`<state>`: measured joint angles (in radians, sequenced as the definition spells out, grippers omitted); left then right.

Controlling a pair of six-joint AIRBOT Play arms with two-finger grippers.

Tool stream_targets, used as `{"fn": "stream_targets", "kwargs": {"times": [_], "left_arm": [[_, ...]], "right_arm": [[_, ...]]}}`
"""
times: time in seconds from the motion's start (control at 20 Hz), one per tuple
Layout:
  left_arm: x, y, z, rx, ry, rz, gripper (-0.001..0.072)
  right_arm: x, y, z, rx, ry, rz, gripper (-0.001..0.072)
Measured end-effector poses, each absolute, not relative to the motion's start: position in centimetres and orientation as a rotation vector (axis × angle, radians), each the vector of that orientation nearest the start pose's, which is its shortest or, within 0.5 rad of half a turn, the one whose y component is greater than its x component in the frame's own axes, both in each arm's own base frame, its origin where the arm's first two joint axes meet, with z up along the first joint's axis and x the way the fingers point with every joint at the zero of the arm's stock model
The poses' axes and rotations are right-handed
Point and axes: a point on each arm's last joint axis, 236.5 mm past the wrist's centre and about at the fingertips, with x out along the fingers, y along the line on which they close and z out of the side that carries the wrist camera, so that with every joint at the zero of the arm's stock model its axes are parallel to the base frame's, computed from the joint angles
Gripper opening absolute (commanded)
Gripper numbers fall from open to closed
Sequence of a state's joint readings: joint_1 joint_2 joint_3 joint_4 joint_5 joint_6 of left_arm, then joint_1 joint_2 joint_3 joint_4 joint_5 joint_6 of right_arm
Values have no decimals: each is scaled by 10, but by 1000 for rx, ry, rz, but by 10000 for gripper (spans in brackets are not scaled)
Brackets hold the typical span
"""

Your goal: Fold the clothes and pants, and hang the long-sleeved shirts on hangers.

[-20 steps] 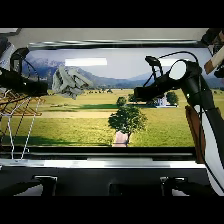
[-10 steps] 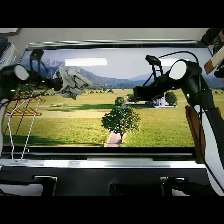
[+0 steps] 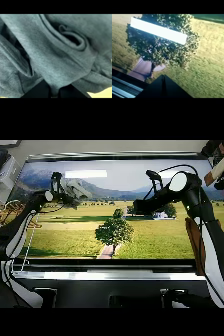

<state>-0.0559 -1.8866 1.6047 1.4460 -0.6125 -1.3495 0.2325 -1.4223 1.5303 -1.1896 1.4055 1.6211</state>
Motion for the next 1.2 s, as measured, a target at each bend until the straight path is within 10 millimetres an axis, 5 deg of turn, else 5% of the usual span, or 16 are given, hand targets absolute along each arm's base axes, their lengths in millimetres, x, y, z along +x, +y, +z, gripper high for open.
{"fn": "stream_targets", "kwargs": {"times": [0.15, 0.25, 0.45, 0.6, 0.75, 0.8, 0.85, 0.95, 1.2], "left_arm": [[587, -64, -32, 58, 935, -190, 13], [562, -91, -3, 30, 989, -247, 13], [478, -187, 49, -33, 1138, -460, 13], [400, -270, 45, -47, 1290, -641, 13], [331, -327, 8, -26, 1420, -739, 15], [312, -338, -6, -22, 1457, -750, 40], [298, -345, -16, -23, 1488, -756, 176], [279, -352, -23, -38, 1528, -766, 590], [294, -324, 23, -119, 1452, -754, 621]], "right_arm": [[380, 180, 85, 201, 1337, 441, 58], [376, 180, 91, 203, 1331, 443, 58], [363, 171, 120, 159, 1274, 455, 57], [344, 154, 150, 77, 1208, 447, 53], [315, 132, 180, -4, 1153, 424, 54], [304, 126, 189, -21, 1140, 418, 54], [294, 122, 197, -33, 1129, 415, 57], [283, 115, 212, -10, 1089, 382, 182], [302, 85, 213, 151, 1064, 152, 253]]}}
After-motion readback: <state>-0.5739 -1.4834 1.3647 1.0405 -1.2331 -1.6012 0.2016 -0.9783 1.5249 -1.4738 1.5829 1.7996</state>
